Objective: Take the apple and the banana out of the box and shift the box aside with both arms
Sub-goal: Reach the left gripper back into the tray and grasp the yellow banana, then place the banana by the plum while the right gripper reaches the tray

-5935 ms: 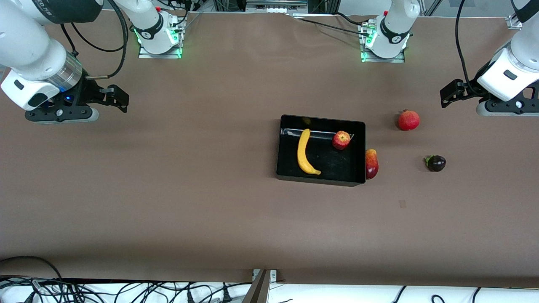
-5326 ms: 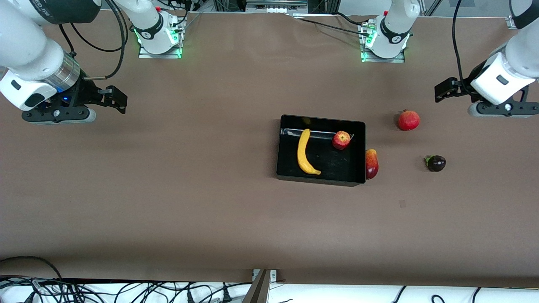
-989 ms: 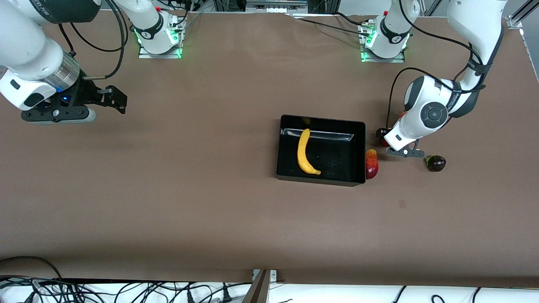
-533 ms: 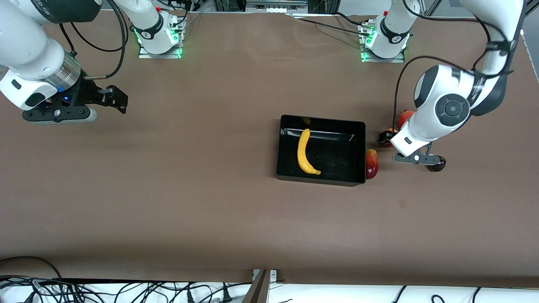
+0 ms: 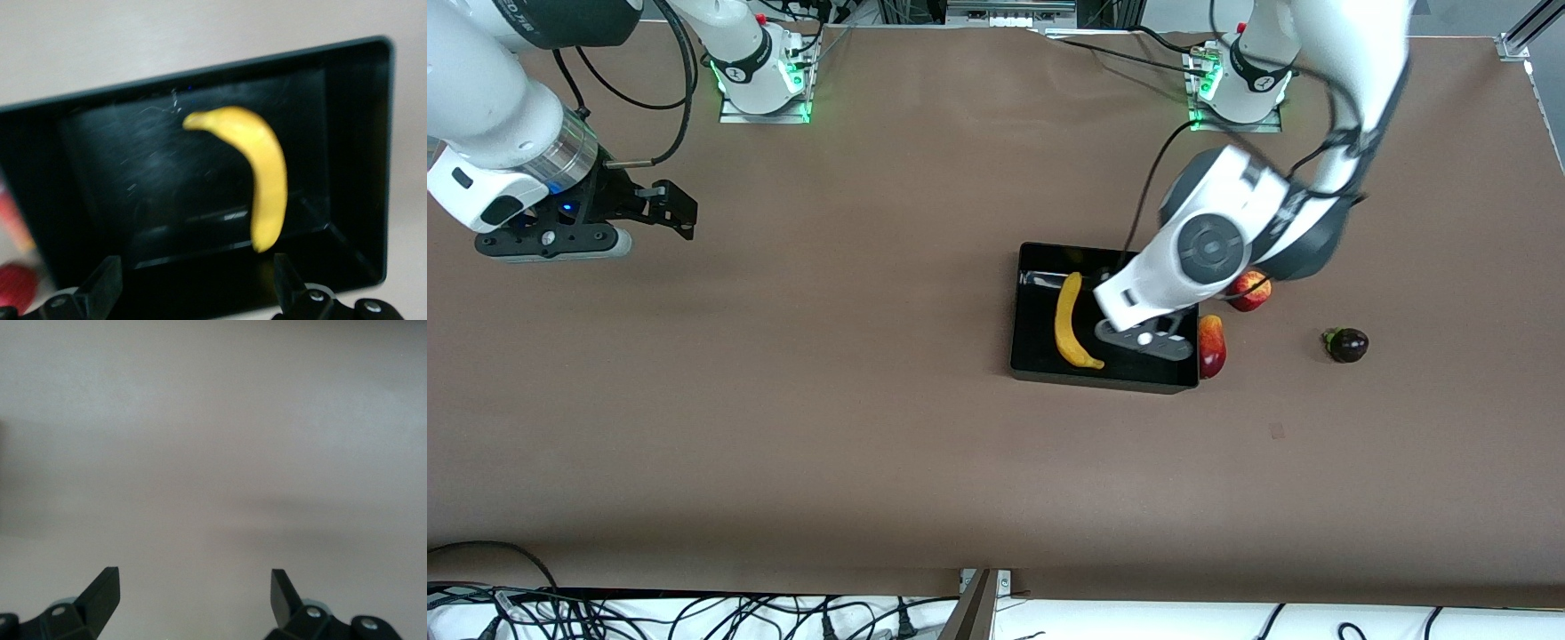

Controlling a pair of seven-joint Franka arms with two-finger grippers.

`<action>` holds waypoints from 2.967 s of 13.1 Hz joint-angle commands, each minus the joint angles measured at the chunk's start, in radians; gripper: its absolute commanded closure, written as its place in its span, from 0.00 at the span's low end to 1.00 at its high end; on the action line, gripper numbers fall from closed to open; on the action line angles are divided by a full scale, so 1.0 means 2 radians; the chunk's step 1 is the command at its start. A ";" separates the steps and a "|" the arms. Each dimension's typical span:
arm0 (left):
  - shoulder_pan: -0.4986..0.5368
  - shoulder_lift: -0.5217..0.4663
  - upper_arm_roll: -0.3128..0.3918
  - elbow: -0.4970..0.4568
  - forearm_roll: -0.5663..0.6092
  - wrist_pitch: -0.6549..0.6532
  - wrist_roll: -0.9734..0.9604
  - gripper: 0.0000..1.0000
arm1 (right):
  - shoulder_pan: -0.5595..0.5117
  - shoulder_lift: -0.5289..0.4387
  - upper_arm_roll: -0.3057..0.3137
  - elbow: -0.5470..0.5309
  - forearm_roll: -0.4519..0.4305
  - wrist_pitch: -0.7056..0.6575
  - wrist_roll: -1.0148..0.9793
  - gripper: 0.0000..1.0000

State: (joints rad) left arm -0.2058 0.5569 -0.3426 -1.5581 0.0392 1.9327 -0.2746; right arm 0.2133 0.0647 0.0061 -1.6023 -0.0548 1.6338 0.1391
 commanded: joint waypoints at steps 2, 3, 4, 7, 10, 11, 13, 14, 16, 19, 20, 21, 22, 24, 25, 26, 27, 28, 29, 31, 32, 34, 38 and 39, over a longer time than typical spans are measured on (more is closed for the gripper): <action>-0.046 0.064 0.009 0.024 0.003 0.057 -0.067 0.00 | 0.001 -0.001 0.001 0.005 -0.002 -0.002 -0.001 0.00; -0.046 0.067 0.009 0.017 0.013 0.065 -0.071 0.00 | 0.001 -0.001 0.001 0.005 -0.002 -0.002 -0.001 0.00; -0.045 0.067 0.009 0.014 0.018 0.065 -0.071 0.00 | 0.001 -0.001 0.001 0.005 -0.003 -0.002 -0.001 0.00; -0.045 0.072 0.009 -0.030 0.034 0.094 -0.076 0.00 | 0.001 -0.001 0.001 0.005 -0.003 -0.002 -0.001 0.00; -0.049 0.075 0.010 -0.048 0.035 0.107 -0.121 0.00 | 0.002 -0.001 0.002 0.005 -0.005 -0.002 -0.001 0.00; -0.047 0.074 0.009 -0.061 0.035 0.112 -0.135 0.00 | 0.002 -0.001 0.002 0.005 -0.005 -0.002 -0.001 0.00; -0.043 0.075 0.009 -0.077 0.035 0.133 -0.138 0.00 | 0.002 -0.001 0.002 0.005 -0.006 -0.002 -0.001 0.00; -0.042 0.075 0.009 -0.078 0.035 0.137 -0.137 0.06 | 0.002 -0.001 0.002 0.005 -0.006 -0.002 -0.001 0.00; -0.042 0.075 0.009 -0.080 0.034 0.132 -0.138 0.76 | 0.002 -0.001 0.003 0.005 -0.006 -0.002 -0.001 0.00; -0.038 0.071 0.009 -0.079 0.034 0.127 -0.143 1.00 | 0.002 -0.001 0.003 0.005 -0.007 -0.002 -0.001 0.00; -0.035 0.069 0.009 -0.073 0.034 0.114 -0.144 1.00 | 0.002 -0.001 0.003 0.005 -0.007 -0.002 -0.001 0.00; -0.035 0.064 0.011 -0.067 0.034 0.104 -0.143 1.00 | 0.002 -0.001 0.003 0.005 -0.007 -0.002 -0.001 0.00; -0.030 0.055 0.013 -0.062 0.034 0.095 -0.140 1.00 | 0.002 -0.001 0.003 0.005 -0.007 -0.003 -0.001 0.00; -0.015 0.035 0.013 -0.034 0.034 0.051 -0.139 1.00 | 0.003 -0.001 0.003 0.005 -0.008 -0.003 -0.001 0.00; -0.002 0.032 0.013 0.000 0.034 0.007 -0.138 1.00 | 0.003 -0.001 0.003 0.005 -0.008 -0.003 -0.001 0.00; 0.008 0.032 0.013 0.042 0.035 -0.044 -0.134 1.00 | 0.003 -0.001 0.003 0.005 -0.008 -0.003 -0.001 0.00; 0.021 0.032 0.013 0.072 0.035 -0.092 -0.116 1.00 | 0.003 -0.001 0.003 0.005 -0.008 -0.002 -0.001 0.00; 0.043 0.032 0.018 0.079 0.037 -0.115 -0.090 1.00 | 0.003 -0.001 0.003 0.005 -0.007 -0.002 -0.001 0.00; 0.071 0.033 0.021 0.076 0.051 -0.114 -0.049 1.00 | 0.004 0.000 0.003 0.005 -0.006 -0.002 -0.002 0.00; 0.118 0.041 0.022 0.074 0.076 -0.101 0.016 1.00 | 0.013 0.014 0.004 0.005 -0.003 -0.002 -0.002 0.00; 0.139 0.054 0.021 0.070 0.091 -0.081 0.062 1.00 | 0.023 0.050 0.004 0.004 -0.002 -0.007 0.001 0.00; 0.176 0.062 0.021 0.006 0.093 -0.017 0.141 1.00 | 0.039 0.063 0.006 0.003 0.004 0.002 -0.021 0.00; 0.228 0.064 0.022 -0.072 0.092 0.118 0.231 0.86 | 0.125 0.125 0.008 0.013 0.056 0.082 0.151 0.00; 0.231 0.067 0.022 -0.072 0.092 0.119 0.233 0.01 | 0.156 0.148 0.008 0.013 0.055 0.115 0.203 0.00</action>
State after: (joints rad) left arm 0.2423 0.7227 -0.2853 -1.6695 0.2028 2.1519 0.1633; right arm 0.4344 0.2786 0.0290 -1.6110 0.0450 1.7912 0.3827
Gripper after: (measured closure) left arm 0.643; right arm 0.000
